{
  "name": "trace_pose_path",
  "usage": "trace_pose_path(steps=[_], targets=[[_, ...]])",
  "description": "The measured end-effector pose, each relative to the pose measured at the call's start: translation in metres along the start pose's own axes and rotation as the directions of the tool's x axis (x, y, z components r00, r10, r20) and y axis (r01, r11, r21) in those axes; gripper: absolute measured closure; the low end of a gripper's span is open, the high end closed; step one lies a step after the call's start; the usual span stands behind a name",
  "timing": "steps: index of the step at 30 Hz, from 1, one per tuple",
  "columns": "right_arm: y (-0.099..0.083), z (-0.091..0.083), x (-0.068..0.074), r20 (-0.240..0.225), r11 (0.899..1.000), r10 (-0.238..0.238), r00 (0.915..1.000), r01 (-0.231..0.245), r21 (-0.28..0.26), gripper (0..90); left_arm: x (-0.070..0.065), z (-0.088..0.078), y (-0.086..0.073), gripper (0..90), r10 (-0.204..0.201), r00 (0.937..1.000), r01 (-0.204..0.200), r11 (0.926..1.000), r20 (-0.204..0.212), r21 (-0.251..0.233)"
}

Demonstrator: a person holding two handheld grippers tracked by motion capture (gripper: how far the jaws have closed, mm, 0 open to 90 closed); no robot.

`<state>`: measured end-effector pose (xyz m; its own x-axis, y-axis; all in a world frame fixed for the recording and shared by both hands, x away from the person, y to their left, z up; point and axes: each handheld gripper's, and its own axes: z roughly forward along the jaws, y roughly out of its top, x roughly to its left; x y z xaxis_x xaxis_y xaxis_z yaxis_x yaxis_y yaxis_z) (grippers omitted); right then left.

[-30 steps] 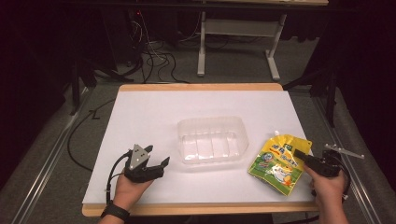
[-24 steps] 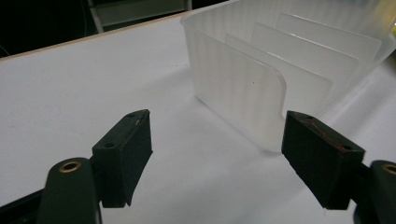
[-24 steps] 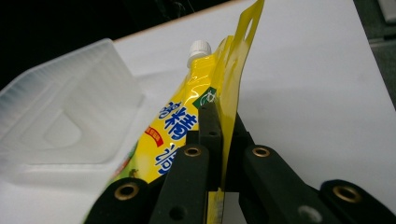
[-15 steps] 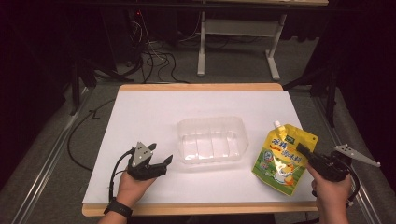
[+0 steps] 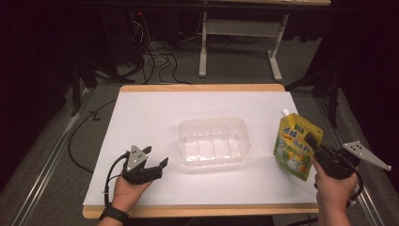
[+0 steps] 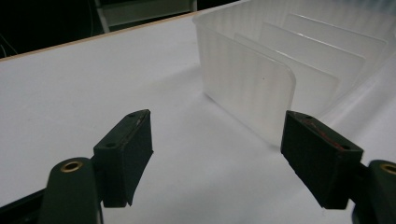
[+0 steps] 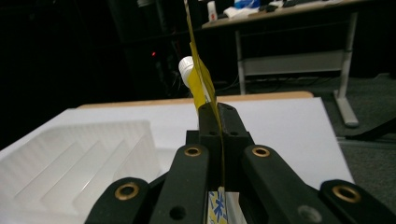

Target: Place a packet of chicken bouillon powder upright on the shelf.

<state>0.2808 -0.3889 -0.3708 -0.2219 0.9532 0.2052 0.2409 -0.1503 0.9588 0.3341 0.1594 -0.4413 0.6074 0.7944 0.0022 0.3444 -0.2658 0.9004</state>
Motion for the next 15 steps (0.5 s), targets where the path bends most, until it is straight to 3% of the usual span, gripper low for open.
trace_pose_path(steps=[8, 15], targets=[[0.0, 0.01, -0.006, 0.027, 0.999, 0.009, 0.9996, -0.007, -0.045, 90.0, 0.003, -0.005, -0.004, 27.1, -0.013, 0.9998, 0.013, 0.9999, -0.017, 0.009], [-0.012, 0.009, -0.007, 0.038, 1.0, 0.003, 0.9993, -0.002, -0.022, 90.0, 0.001, -0.001, 0.0, 28.2, -0.011, 0.9999, 0.011, 0.9999, -0.007, 0.002]])
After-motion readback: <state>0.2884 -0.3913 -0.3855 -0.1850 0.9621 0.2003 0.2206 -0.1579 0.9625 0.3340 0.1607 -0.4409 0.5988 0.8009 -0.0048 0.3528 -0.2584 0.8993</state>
